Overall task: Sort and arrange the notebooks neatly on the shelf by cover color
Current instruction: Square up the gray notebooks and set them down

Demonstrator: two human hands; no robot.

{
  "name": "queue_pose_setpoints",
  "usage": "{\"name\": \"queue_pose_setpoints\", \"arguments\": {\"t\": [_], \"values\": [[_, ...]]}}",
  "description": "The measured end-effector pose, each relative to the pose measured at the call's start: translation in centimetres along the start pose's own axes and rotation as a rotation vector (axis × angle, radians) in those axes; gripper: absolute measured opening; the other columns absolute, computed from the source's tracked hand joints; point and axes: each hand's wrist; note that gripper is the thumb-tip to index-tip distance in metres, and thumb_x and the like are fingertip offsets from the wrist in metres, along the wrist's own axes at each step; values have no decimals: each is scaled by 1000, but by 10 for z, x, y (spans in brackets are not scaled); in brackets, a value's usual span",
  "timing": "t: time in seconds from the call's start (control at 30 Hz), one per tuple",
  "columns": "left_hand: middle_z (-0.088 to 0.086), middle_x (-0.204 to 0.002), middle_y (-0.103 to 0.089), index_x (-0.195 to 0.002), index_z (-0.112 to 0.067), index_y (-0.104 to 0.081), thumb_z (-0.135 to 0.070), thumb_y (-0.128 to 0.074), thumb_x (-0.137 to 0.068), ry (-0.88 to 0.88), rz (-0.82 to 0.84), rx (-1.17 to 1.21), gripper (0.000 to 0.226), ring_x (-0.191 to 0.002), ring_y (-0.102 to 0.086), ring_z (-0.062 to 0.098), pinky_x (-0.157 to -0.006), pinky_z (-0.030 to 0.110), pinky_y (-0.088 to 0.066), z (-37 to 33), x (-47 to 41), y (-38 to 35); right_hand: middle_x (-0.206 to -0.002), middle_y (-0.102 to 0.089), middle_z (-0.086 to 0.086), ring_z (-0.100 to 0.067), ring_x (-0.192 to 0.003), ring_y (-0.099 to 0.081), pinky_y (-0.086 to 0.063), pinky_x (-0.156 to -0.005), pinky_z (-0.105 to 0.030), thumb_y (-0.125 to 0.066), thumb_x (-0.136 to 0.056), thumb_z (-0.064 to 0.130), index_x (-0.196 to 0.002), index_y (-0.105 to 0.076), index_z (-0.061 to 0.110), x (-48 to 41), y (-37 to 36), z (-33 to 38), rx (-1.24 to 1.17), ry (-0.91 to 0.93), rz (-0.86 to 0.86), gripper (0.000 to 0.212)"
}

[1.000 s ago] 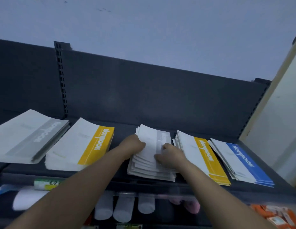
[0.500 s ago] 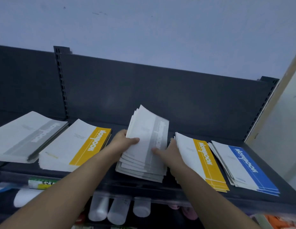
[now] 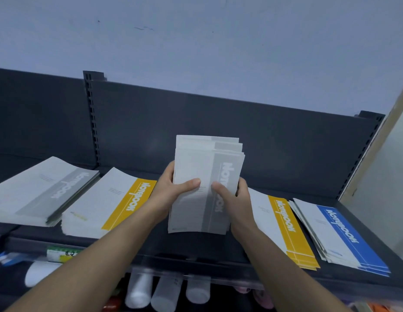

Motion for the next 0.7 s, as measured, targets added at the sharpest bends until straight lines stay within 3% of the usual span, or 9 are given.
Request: {"name": "queue_pose_setpoints", "arguments": {"t": [0.13, 0.23, 0.27, 0.33, 0.4, 0.47, 0.53, 0.63, 0.7], "values": [[-6, -116, -66, -123, -24, -51, -30, -86, -56, 3, -54, -61, 76, -107, -64, 15, -82, 32, -53, -1, -1, -3, -112, -64, 5, -17, -104, -63, -51, -93, -49, -73, -79, 31, -124, -47, 24, 3, 0, 1, 18, 21, 19, 53], [-5, -116, -66, -122, -23, -53, -30, -87, -54, 2, -73, -112, 77, -109, -63, 15, -91, 39, -54, 1, -3, -2, -122, -59, 7, -15, -115, -57, -50, -96, -43, -73, -79, 32, -133, -37, 27, 2, -5, 12, 105, 186, -17, 65], [-4, -116, -67, -122, -22, -54, -30, -88, -53, 0, -68, -114, 78, -109, -63, 16, -91, 40, -54, 1, -4, -2, -134, -52, 5, -16, -125, -50, -46, -102, -44, -71, -77, 39, -140, -30, 27, -1, -8, 17, 203, 284, -70, 76], [-3, -115, -67, -122, -21, -54, -28, -87, -53, -8, -59, -112, 77, -109, -63, 16, -90, 38, -55, 2, -3, -1, -158, -22, -1, -19, -146, -22, -23, -118, -44, -64, -78, 50, -152, -12, 23, -4, -17, 31, 492, 482, -204, 94], [-2, -113, -68, -121, -19, -55, -25, -85, -54, -21, -51, -114, 74, -105, -64, 15, -84, 33, -56, 1, -2, -1, -162, -7, -5, -19, -150, -4, -4, -120, -41, -54, -83, 55, -154, -9, 19, -5, -26, 49, 808, 743, -286, 92], [-2, -109, -70, -119, -20, -57, -23, -83, -54, -30, -43, -122, 70, -101, -67, 14, -78, 29, -57, -1, -1, -2, -160, -17, -6, -20, -149, -8, -2, -118, -42, -45, -87, 60, -152, -24, 19, -7, -34, 65, 1090, 853, -116, 79], [-5, -107, -70, -119, -23, -57, -19, -83, -59, -39, -32, -146, 66, -99, -67, 10, -73, 23, -56, -2, -1, -2, -157, -27, -3, -19, -148, -16, -6, -118, -41, -43, -89, 61, -148, -31, 20, -11, -39, 69, 1300, 778, 93, 73], [-9, -104, -69, -117, -23, -56, -9, -84, -68, -53, -16, -168, 58, -91, -65, -3, -64, 10, -50, -4, 0, -3, -157, -29, -1, -17, -147, -19, -7, -118, -41, -42, -91, 60, -147, -34, 21, -9, -40, 72, 1277, 814, 78, 69], [-9, -104, -68, -116, -26, -55, -12, -82, -65, -54, -10, -154, 60, -91, -65, -2, -65, 12, -50, -3, -1, -3, -157, -28, 2, -15, -147, -18, -7, -119, -39, -45, -91, 56, -148, -32, 23, -8, -40, 74, 1330, 809, 178, 67]]}}
Point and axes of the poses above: each hand's wrist, its own x-axis away from the middle knuckle, its own y-axis out of the back of the hand, z = x × y
